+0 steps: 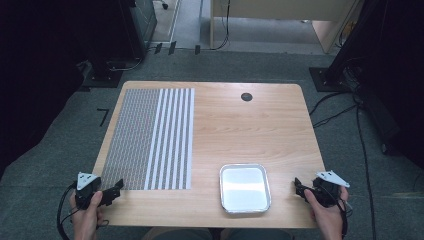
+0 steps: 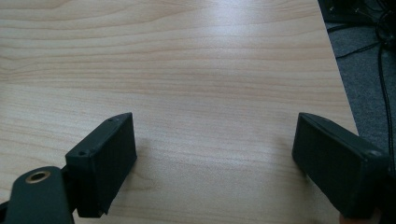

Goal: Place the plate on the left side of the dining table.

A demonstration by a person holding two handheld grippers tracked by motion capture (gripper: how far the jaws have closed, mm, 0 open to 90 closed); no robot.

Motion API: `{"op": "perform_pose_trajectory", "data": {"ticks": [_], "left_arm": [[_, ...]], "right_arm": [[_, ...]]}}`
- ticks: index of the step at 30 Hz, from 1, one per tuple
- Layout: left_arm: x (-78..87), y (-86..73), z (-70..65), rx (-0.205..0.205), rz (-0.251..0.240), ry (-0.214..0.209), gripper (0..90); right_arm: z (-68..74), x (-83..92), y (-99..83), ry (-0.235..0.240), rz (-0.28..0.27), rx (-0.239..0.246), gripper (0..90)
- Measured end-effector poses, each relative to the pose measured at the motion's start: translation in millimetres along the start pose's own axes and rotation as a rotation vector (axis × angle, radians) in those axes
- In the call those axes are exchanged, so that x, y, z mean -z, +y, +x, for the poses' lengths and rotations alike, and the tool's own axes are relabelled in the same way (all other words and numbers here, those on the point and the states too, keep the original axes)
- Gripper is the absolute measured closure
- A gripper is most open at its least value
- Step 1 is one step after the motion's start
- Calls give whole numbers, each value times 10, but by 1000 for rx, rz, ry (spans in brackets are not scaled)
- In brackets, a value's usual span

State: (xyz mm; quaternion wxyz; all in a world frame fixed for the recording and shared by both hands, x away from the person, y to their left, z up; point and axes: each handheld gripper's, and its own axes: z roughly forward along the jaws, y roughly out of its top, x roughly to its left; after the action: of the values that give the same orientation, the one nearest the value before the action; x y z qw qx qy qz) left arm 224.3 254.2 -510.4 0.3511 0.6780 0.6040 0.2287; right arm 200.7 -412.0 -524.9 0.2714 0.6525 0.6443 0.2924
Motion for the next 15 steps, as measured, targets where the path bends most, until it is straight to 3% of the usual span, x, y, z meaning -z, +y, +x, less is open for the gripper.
{"op": "perform_pose_trajectory", "data": {"ticks": [7, 10, 15], "left_arm": [[14, 3, -22, 1, -8, 23, 155], [37, 13, -10, 29, -8, 19, 154], [71, 31, -30, 41, -25, 18, 137]], "right_arm": [[-3, 15, -9, -8, -4, -6, 145], [10, 42, -6, -10, -9, -13, 146], [21, 98, 13, -18, -38, -37, 152]]}}
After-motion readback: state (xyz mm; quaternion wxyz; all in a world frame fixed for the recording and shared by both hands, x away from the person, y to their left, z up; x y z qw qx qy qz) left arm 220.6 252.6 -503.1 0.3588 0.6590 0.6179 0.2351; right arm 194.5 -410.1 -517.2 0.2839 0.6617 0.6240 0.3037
